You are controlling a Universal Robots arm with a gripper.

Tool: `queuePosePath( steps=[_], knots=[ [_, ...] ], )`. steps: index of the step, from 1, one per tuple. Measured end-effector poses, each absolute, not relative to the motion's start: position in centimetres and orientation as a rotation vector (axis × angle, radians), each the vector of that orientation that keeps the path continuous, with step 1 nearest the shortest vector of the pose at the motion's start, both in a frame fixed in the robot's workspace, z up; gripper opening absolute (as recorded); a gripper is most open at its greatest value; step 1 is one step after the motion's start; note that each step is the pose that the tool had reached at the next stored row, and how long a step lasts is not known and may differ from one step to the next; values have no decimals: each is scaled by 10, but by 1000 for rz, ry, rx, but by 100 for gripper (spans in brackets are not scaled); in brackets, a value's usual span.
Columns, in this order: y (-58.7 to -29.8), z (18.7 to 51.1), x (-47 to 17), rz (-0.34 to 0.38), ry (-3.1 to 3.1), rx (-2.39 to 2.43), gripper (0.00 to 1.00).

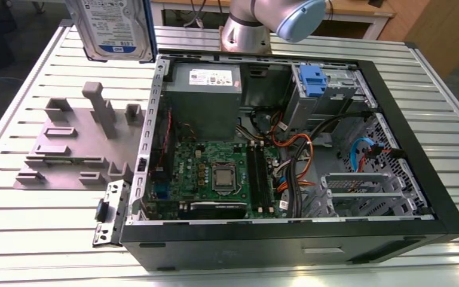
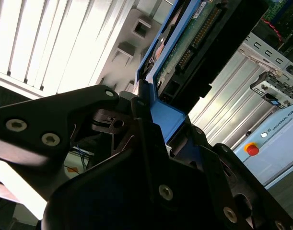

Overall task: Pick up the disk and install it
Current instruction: 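Pick up the disk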

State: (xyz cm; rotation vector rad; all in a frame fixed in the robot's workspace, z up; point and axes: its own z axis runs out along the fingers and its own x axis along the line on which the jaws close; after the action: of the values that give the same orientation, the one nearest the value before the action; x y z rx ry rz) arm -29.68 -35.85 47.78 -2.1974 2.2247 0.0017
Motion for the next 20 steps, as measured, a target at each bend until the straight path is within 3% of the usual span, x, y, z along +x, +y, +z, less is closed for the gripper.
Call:
queuePosePath(
  steps=[20],
  knots=[
    [-358, 478, -285, 2, 2225, -2197, 36]
  ],
)
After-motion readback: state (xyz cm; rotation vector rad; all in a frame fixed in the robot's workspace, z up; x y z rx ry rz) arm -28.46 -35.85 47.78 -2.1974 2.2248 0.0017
